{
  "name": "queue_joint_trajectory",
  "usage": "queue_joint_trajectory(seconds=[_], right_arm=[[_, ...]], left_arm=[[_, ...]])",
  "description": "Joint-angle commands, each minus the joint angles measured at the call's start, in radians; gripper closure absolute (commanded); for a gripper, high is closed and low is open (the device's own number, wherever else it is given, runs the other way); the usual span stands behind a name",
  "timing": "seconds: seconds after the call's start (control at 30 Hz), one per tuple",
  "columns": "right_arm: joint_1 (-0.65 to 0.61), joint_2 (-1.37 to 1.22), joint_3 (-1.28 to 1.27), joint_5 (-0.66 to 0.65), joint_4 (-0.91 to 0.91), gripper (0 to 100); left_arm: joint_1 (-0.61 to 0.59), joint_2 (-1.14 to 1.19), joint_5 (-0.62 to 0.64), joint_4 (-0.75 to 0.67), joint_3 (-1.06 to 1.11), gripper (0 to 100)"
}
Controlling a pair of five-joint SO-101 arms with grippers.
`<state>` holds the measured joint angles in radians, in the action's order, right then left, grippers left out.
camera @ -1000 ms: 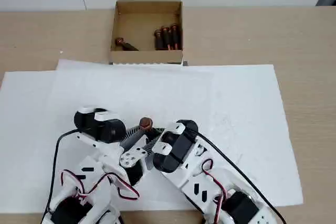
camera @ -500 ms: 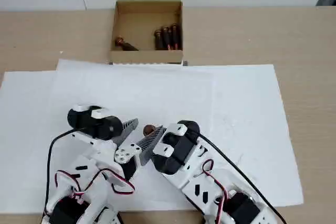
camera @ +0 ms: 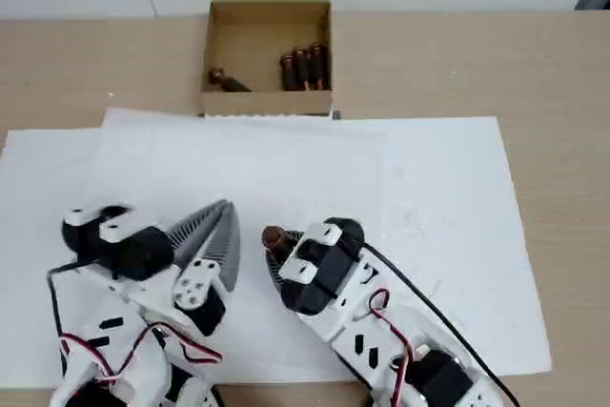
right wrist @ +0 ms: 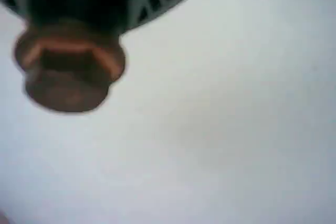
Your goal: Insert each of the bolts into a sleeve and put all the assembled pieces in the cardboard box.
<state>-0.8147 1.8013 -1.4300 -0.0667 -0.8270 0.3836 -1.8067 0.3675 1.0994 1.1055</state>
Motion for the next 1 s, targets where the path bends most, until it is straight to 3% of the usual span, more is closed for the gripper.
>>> queue_joint_trajectory(seconds=[0.0,0.23,0.4,0.63,0.83,0.97], right_arm=[[0.081,0.01,0.057,-0.008,-0.024,99.6],[0.28,0.01,0.057,-0.006,-0.07,99.6],[0.389,0.01,0.058,-0.006,-0.07,99.6],[0.522,0.01,0.058,-0.005,-0.136,99.6],[0.561,0.01,0.094,0.104,-0.28,99.6],[0.588,-0.001,0.127,0.109,-0.286,99.6]], left_arm=[[-0.104,-0.008,-0.034,-0.002,-0.002,99],[-0.37,-0.008,-0.293,-0.002,0.242,99],[-0.448,-0.009,-0.394,0.0,0.374,99],[-0.448,-0.008,-0.396,0.037,0.44,99],[-0.453,-0.009,-0.344,0.091,0.458,99],[-0.456,-0.009,-0.321,0.13,0.461,99]])
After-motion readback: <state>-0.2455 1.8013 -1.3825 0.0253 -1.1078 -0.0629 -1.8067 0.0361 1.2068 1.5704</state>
